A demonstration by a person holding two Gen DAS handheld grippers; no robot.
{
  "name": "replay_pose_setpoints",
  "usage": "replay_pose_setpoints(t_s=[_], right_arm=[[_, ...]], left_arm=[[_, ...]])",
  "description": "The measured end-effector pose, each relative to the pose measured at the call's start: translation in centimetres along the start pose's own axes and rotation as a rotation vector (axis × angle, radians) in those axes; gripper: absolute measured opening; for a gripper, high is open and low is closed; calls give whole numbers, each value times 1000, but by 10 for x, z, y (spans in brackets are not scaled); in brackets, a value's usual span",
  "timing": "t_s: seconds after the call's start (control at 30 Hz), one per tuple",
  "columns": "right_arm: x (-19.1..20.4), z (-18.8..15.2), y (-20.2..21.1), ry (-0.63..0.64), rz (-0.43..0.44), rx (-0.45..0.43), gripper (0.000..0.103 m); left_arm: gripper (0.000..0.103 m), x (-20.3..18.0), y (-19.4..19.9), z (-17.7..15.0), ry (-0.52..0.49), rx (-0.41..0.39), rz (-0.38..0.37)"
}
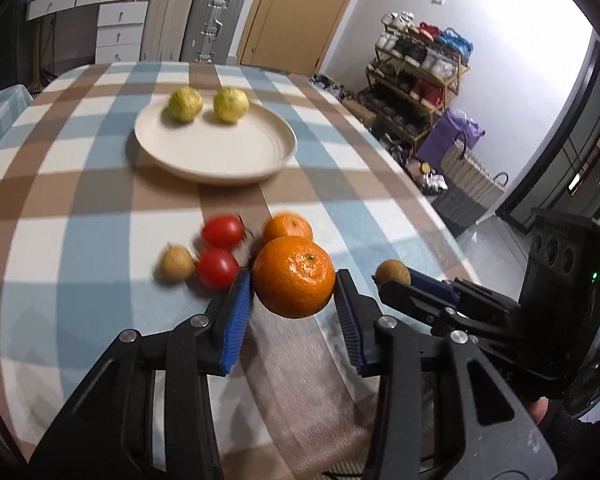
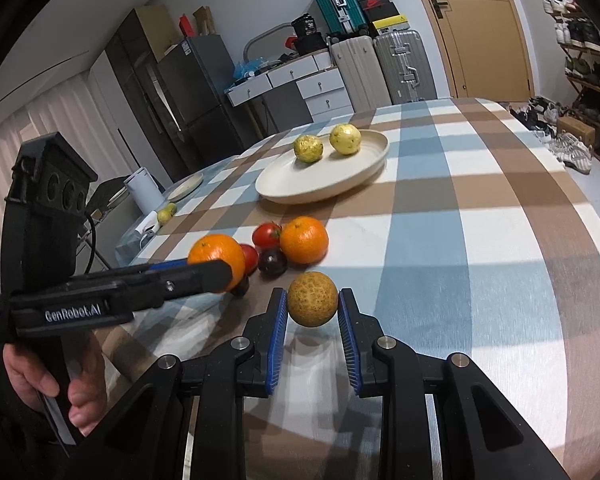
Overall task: Organize fruits
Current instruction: 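Carry the brown fruit and mandarin onto the plate and open both tools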
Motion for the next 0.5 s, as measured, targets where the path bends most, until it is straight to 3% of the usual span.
replay_pose_setpoints(t_s=[0.23, 0.5], right_arm=[[-4, 40, -13, 35, 24, -18, 26], [-17, 110, -47, 53, 75, -42, 26]], left_arm=[[38, 20, 10, 56, 25, -63, -8], [38, 52, -5, 125, 63, -87, 9]])
Point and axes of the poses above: each gripper's, at about its wrist camera, not at the fingertips, and y roughly against the way its jaws point, x to its left, z to its top, the point moved 2 cm from there along -y, roughly the way its jaws point, and after that the axes turned 13 degrees about y, right-handed, at the moved point
